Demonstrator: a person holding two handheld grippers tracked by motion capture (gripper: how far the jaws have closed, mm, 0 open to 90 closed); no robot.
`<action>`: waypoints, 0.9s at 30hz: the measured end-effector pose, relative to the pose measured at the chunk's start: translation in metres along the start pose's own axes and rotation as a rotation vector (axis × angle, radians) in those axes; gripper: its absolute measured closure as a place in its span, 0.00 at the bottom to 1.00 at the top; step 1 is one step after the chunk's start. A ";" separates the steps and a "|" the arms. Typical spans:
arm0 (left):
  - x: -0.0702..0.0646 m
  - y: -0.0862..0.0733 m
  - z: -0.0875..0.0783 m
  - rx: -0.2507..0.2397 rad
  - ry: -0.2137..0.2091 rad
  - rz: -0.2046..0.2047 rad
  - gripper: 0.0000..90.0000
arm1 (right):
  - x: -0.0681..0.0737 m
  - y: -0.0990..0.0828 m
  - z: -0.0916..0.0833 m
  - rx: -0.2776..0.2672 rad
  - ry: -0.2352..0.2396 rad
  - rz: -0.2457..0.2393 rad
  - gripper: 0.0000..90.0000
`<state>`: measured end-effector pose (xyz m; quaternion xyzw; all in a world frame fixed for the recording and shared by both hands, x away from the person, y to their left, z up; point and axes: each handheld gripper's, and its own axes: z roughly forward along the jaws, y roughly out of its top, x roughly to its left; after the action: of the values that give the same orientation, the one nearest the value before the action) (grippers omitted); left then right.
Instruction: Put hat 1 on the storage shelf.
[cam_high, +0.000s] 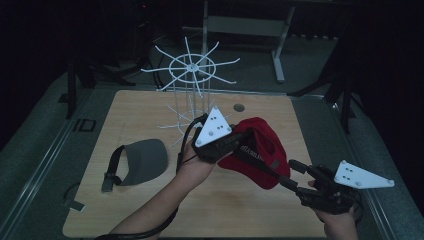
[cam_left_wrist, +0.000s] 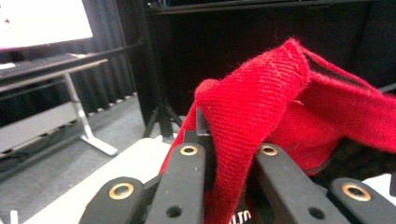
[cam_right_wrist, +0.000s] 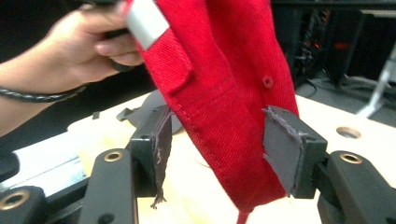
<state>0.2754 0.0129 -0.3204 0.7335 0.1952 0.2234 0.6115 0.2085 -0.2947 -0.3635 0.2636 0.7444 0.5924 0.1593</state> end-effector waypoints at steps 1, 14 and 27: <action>0.000 -0.001 0.000 0.006 0.014 0.002 0.98 | 0.000 0.001 -0.002 -0.019 0.014 -0.002 0.48; 0.008 -0.019 -0.006 0.034 -0.127 -0.013 0.98 | -0.005 0.017 0.000 -0.034 0.003 -0.029 0.57; -0.001 -0.020 -0.005 0.045 -0.227 -0.003 0.98 | 0.001 0.035 0.038 -0.002 0.022 -0.101 0.64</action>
<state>0.2719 0.0199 -0.3390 0.7673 0.1307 0.1335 0.6135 0.2357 -0.2584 -0.3387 0.2190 0.7578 0.5874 0.1811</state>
